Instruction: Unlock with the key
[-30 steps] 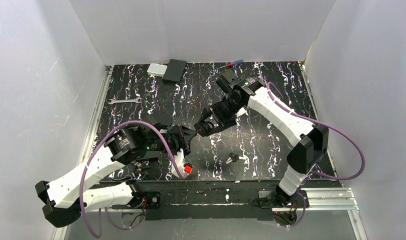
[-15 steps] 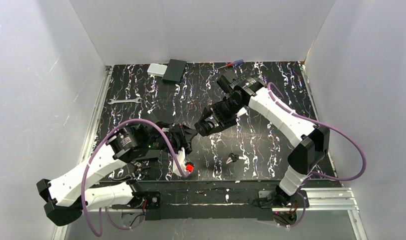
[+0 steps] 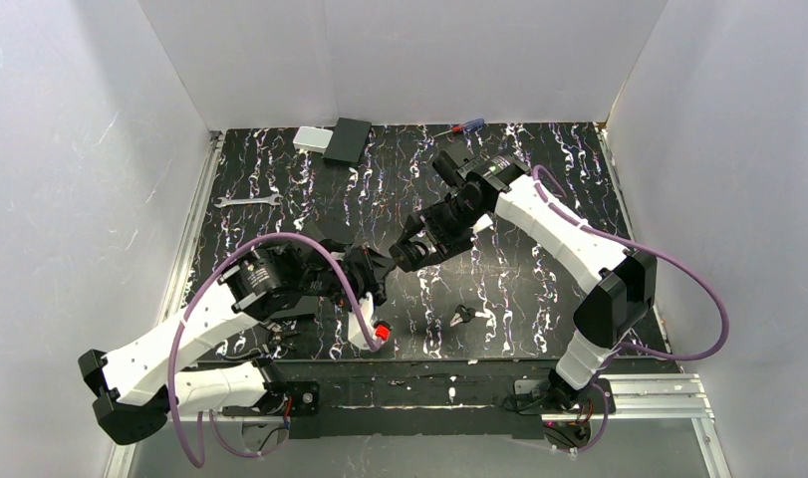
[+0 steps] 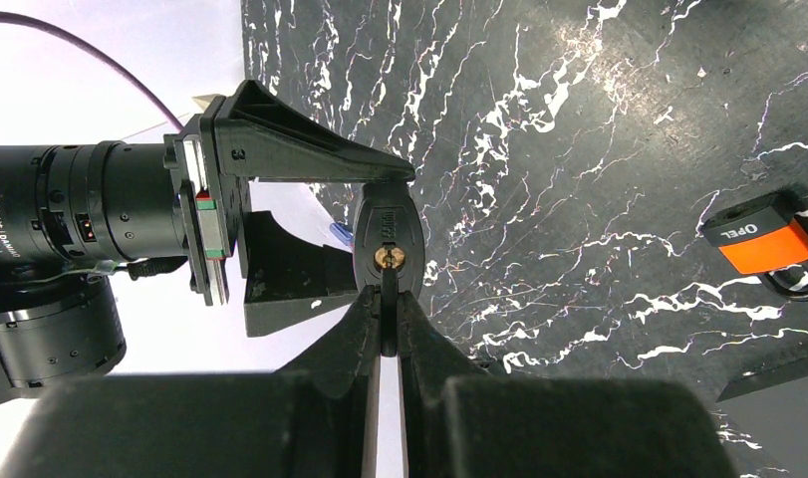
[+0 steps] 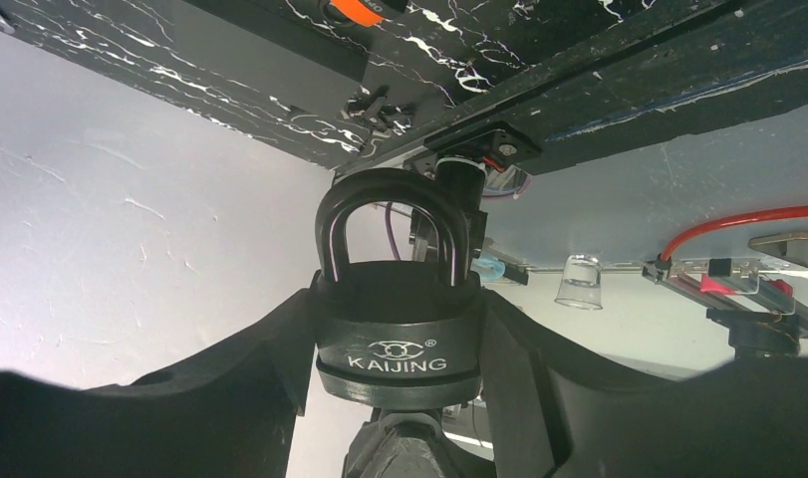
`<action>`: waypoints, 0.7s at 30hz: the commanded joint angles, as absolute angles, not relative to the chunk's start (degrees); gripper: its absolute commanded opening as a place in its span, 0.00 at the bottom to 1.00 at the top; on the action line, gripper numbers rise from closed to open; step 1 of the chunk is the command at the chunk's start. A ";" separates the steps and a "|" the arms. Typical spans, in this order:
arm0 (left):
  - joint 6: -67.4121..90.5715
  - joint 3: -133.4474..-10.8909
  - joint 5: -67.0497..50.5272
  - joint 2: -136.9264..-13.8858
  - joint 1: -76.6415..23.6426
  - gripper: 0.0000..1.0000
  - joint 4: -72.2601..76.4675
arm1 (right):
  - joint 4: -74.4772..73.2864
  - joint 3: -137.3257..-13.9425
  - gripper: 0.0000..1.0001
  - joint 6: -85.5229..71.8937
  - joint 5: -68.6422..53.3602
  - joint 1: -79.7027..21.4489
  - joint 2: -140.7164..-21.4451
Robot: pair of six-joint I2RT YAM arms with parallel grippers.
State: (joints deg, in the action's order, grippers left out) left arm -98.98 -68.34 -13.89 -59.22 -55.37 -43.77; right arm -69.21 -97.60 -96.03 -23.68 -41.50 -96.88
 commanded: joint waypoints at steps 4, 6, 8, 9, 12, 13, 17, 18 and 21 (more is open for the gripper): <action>-97.78 -69.51 -15.28 -60.68 -55.96 0.00 -44.29 | -66.80 -98.59 0.01 -97.67 -28.66 -41.92 -92.62; -97.26 -69.29 -15.36 -60.69 -55.99 0.00 -43.67 | -66.80 -98.67 0.01 -97.56 -28.57 -41.91 -92.66; -95.60 -68.96 -15.38 -60.50 -55.99 0.00 -42.09 | -66.93 -98.77 0.01 -97.40 -28.36 -41.92 -92.64; -95.08 -68.91 -15.31 -60.37 -55.99 0.00 -41.62 | -66.89 -98.90 0.01 -97.26 -28.19 -41.88 -92.65; -93.85 -68.37 -15.09 -60.00 -55.99 0.00 -40.58 | -65.85 -99.40 0.01 -96.52 -27.02 -41.92 -92.69; -93.23 -67.93 -15.26 -59.70 -55.99 0.00 -39.67 | -65.07 -99.55 0.01 -96.29 -26.65 -41.92 -92.71; -89.87 -66.96 -15.41 -58.90 -56.00 0.00 -36.86 | -64.70 -99.98 0.01 -96.07 -25.41 -41.93 -92.23; -90.85 -66.67 -15.26 -58.90 -55.99 0.00 -37.09 | -64.96 -99.77 0.01 -96.13 -25.51 -41.90 -92.12; -93.59 -66.84 -14.88 -59.11 -56.03 0.00 -39.37 | -65.41 -99.05 0.01 -96.41 -26.73 -41.92 -92.19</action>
State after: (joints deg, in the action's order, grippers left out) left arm -92.40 -67.51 -13.85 -59.24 -55.44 -39.51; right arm -68.38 -97.60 -95.18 -21.43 -41.32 -95.98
